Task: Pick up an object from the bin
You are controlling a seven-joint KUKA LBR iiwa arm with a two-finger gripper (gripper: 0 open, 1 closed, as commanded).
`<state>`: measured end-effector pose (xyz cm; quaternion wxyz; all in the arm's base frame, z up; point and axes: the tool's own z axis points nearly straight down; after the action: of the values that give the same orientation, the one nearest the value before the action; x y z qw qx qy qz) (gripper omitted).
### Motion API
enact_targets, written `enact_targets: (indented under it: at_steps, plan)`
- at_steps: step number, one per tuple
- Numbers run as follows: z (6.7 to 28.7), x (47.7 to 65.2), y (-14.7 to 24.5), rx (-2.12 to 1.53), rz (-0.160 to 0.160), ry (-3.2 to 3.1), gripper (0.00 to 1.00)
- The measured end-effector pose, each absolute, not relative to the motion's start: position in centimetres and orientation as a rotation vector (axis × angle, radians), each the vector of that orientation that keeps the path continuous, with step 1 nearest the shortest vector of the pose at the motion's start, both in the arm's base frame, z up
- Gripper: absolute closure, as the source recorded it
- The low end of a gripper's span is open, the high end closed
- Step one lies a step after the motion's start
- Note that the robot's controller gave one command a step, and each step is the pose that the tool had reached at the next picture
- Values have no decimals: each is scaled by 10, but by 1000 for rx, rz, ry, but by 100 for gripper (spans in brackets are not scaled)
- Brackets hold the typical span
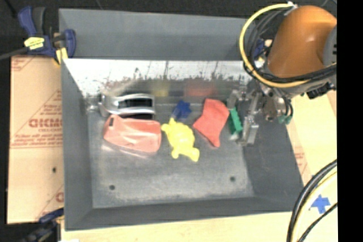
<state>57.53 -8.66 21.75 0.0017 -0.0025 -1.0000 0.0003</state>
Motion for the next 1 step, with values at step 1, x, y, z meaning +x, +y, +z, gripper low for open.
enact_targets:
  at_steps: [1]
  plan:
    - [223, 577, -86, -3, 3, -3146, 0]
